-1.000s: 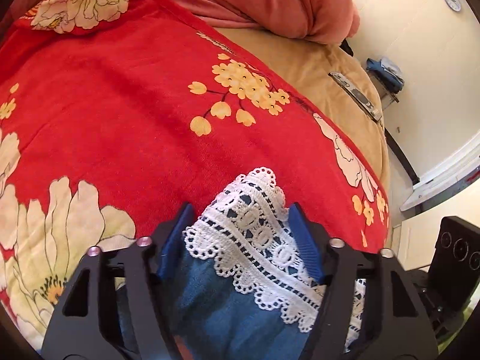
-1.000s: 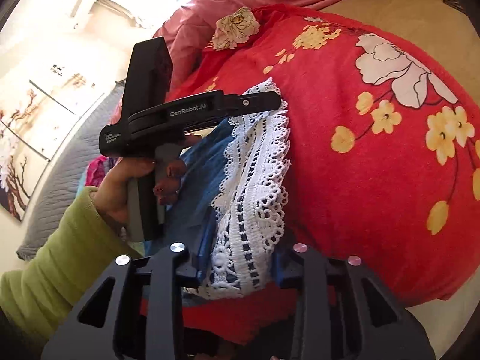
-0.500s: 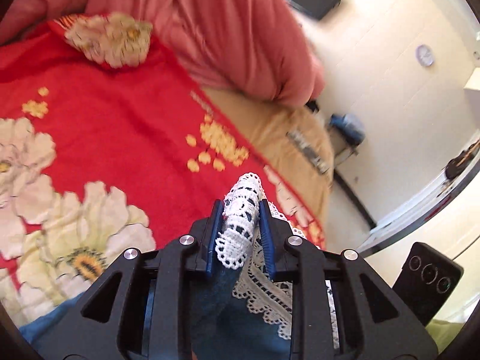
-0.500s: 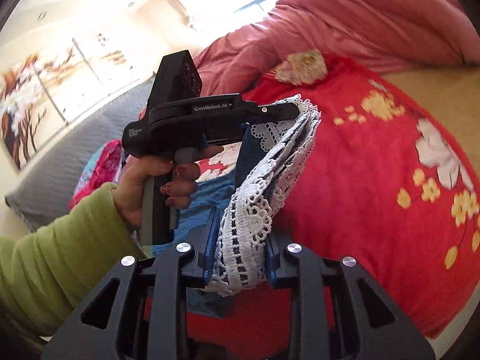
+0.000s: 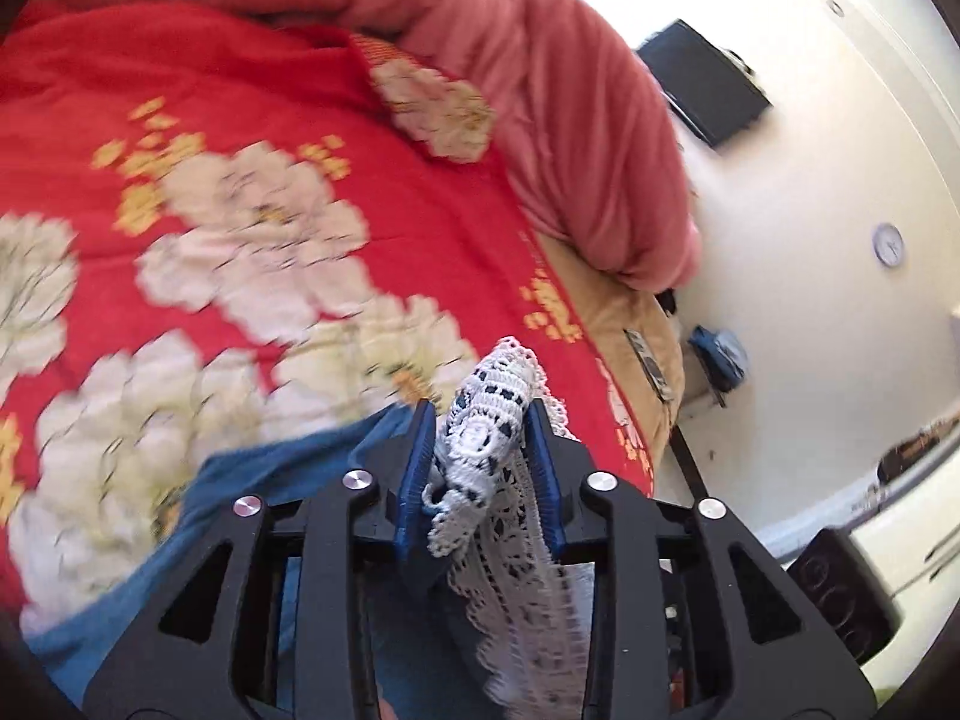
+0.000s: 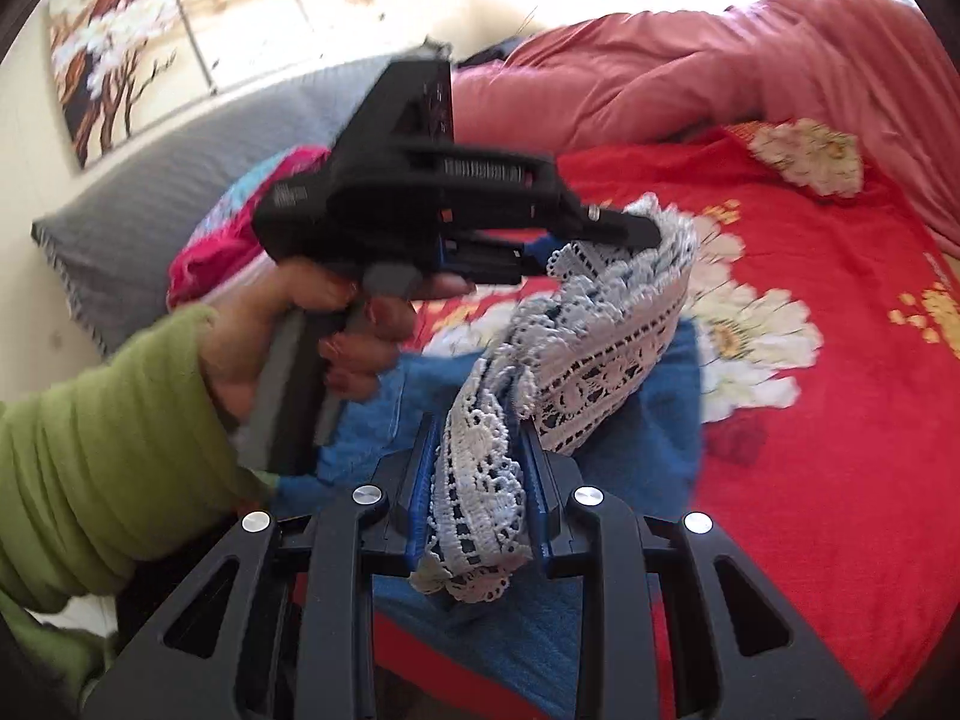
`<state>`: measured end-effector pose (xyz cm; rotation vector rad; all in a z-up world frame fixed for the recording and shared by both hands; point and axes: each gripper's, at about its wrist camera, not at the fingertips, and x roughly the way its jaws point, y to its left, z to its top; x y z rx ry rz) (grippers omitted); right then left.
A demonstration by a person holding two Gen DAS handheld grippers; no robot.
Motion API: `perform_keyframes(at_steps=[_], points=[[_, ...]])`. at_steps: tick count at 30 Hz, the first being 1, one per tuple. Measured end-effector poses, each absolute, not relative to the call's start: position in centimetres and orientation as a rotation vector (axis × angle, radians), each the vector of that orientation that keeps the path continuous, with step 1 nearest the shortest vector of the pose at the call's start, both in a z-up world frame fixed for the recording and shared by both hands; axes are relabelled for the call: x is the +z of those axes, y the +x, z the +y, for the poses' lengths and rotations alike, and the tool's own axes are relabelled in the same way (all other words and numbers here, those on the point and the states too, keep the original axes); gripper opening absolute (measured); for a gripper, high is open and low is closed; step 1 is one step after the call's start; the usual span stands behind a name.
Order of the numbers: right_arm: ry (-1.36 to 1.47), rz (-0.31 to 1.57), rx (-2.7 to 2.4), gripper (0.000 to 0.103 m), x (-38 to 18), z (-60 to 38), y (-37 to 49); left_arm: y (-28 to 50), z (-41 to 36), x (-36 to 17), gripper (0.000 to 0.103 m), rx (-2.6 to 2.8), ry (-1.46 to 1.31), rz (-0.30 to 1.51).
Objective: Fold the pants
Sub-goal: 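Lift the lace hem with both tools and fold it over the denim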
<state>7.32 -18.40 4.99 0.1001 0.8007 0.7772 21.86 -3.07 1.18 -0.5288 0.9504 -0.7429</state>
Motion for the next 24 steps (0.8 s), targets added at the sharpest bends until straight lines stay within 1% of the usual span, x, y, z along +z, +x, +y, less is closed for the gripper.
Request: perform_keyframes(at_steps=[1,2,3,5,7,8,9,10,11,13,14,15,16,20,21,22,24], points=[[0.08,0.82,0.784,0.024,4.3,-17.7,7.3,21.4,-2.2,1.1,0.034,-0.74,-0.564,0.953],[0.048,0.838,0.797,0.024,3.5,-16.8,7.1,21.1,-1.1,0.9,0.041,-0.725,-0.586,0.957],[0.031,0.844,0.804,0.024,3.1,-16.3,6.9,20.6,0.0,0.5,0.052,-0.701,-0.626,0.971],[0.001,0.853,0.835,0.024,2.5,-15.3,6.4,20.2,1.7,-0.4,0.058,-0.674,-0.713,0.996],[-0.044,0.832,0.856,0.027,2.5,-14.5,5.9,19.9,3.3,-1.0,0.069,-0.667,-0.794,0.988],[-0.068,0.819,0.874,0.027,2.6,-13.9,5.5,19.9,3.8,-1.3,0.071,-0.654,-0.802,0.999],[-0.084,0.81,0.89,0.03,2.5,-13.3,5.1,20.2,4.1,-1.7,0.072,-0.635,-0.797,1.023],[-0.093,0.808,0.907,0.036,2.4,-13.2,5.0,20.3,4.3,-2.0,0.073,-0.619,-0.804,1.031],[-0.11,0.811,0.933,0.038,2.1,-12.6,4.7,20.4,4.7,-2.3,0.074,-0.604,-0.823,1.037],[-0.144,0.815,0.962,0.05,1.5,-11.7,4.0,20.8,5.3,-3.0,0.075,-0.58,-0.858,1.064],[-0.161,0.81,0.984,0.053,1.3,-11.4,3.5,20.8,5.7,-3.3,0.075,-0.569,-0.857,1.072],[-0.171,0.8,0.999,0.059,1.3,-11.3,3.3,21.0,5.7,-3.5,0.075,-0.555,-0.841,1.083],[-0.172,0.793,1.007,0.061,1.4,-11.4,3.2,20.9,5.9,-3.8,0.075,-0.543,-0.831,1.095],[-0.075,0.732,1.044,0.064,3.3,-13.4,3.0,20.7,5.1,-4.1,0.075,-0.519,-0.764,1.149],[-0.048,0.713,1.035,0.065,3.9,-14.0,3.1,20.6,4.8,-4.0,0.067,-0.528,-0.747,1.145],[-0.022,0.694,1.014,0.071,4.3,-14.8,3.5,20.6,4.7,-3.9,0.054,-0.537,-0.745,1.139],[0.02,0.684,0.911,0.076,4.7,-16.7,5.2,20.6,4.6,-3.7,0.049,-0.54,-0.725,1.133]])
